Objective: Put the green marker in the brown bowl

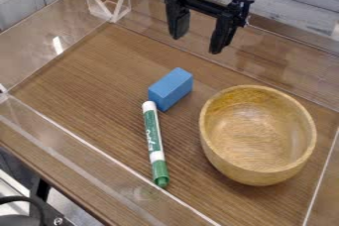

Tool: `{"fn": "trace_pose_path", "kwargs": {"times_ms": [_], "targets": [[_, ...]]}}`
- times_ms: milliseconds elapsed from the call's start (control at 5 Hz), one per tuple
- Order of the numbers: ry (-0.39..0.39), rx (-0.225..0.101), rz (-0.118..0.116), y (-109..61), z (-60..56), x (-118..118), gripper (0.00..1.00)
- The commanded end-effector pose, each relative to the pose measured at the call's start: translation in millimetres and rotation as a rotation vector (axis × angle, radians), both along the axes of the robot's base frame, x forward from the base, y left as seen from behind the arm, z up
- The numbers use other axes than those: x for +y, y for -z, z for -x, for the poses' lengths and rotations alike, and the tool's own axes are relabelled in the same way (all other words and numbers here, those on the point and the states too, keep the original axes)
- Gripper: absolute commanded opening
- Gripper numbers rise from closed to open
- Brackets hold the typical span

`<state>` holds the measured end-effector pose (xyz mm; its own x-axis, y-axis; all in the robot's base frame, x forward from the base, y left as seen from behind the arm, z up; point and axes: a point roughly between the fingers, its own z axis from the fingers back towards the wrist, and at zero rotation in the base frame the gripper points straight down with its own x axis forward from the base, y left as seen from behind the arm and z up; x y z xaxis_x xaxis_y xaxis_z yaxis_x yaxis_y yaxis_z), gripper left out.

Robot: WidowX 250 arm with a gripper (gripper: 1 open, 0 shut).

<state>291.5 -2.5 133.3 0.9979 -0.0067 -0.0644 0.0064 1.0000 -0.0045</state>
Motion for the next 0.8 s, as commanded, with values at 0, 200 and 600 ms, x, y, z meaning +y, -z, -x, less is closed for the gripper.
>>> {"fn": "trace_pose_path", "kwargs": {"times_ms": [0, 200, 600], "targets": [[-0.031, 0.02, 0.002, 9.2, 8.4, -1, 1.0], [-0.119, 0.016, 0.013, 17.6, 31.5, -6, 1.0], [-0.311, -0.053, 0.033, 21.0, 82.3, -9, 1.0]]}}
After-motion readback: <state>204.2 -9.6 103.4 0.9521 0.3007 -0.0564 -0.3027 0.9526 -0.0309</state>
